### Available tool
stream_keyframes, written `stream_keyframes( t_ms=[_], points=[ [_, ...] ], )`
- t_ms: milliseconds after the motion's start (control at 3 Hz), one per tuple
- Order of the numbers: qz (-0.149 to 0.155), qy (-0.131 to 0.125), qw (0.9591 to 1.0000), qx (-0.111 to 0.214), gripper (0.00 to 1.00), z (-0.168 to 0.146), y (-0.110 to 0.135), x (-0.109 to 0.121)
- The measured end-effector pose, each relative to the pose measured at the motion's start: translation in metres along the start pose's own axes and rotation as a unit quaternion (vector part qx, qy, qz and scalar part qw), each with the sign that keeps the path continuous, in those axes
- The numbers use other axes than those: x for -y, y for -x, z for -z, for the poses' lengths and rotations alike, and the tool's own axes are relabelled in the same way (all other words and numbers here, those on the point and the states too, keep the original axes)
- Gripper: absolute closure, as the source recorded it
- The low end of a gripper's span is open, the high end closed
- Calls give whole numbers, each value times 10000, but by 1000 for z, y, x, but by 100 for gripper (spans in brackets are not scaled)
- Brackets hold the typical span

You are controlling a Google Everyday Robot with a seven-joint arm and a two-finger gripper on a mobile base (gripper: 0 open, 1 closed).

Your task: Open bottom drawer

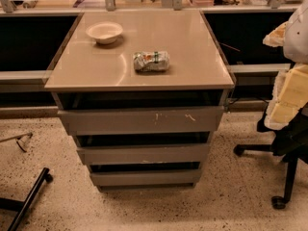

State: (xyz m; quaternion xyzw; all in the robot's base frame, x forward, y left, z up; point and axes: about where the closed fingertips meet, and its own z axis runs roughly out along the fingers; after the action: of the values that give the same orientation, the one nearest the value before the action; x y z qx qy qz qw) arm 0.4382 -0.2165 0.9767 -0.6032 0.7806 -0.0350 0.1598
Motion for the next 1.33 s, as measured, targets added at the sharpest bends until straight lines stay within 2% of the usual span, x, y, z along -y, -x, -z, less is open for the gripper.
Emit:
stream_keyframes(
  t_ms=[333,667,1000,1333],
  points=[
    [0,0,10000,0,0,0,0,0],
    [-84,-9,9997,233,0,-25,5,-1],
    [-424,414,9959,679,0,-108,12,-27],
    [-623,854,9895,987,0,-200,21,-60]
  ],
)
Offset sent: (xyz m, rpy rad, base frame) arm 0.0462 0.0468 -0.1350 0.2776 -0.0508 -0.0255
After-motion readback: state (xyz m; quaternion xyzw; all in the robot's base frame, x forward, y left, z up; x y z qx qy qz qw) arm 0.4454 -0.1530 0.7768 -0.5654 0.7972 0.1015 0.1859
